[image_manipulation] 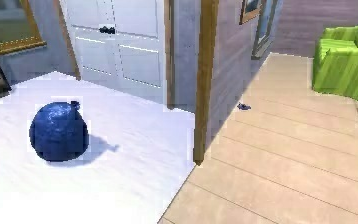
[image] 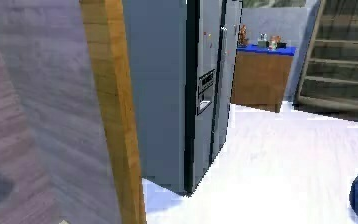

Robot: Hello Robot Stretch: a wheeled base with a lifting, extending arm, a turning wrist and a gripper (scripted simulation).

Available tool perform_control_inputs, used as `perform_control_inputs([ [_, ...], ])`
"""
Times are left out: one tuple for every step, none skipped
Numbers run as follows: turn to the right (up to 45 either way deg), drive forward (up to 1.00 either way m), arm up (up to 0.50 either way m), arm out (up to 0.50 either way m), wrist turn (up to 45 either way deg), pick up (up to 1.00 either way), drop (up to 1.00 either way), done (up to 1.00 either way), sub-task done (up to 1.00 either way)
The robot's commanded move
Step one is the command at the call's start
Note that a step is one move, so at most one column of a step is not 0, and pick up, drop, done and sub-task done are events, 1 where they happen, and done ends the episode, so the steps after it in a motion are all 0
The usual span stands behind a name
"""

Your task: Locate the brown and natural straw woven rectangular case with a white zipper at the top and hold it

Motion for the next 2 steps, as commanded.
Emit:
perform_control_inputs([
  [30.0,0.0,0.0,0.0,0.0,0.0,0.0,0.0,0.0],
  [0.0,0.3,0.0,0.0,0.0,0.0,0.0,0.0,0.0],
])
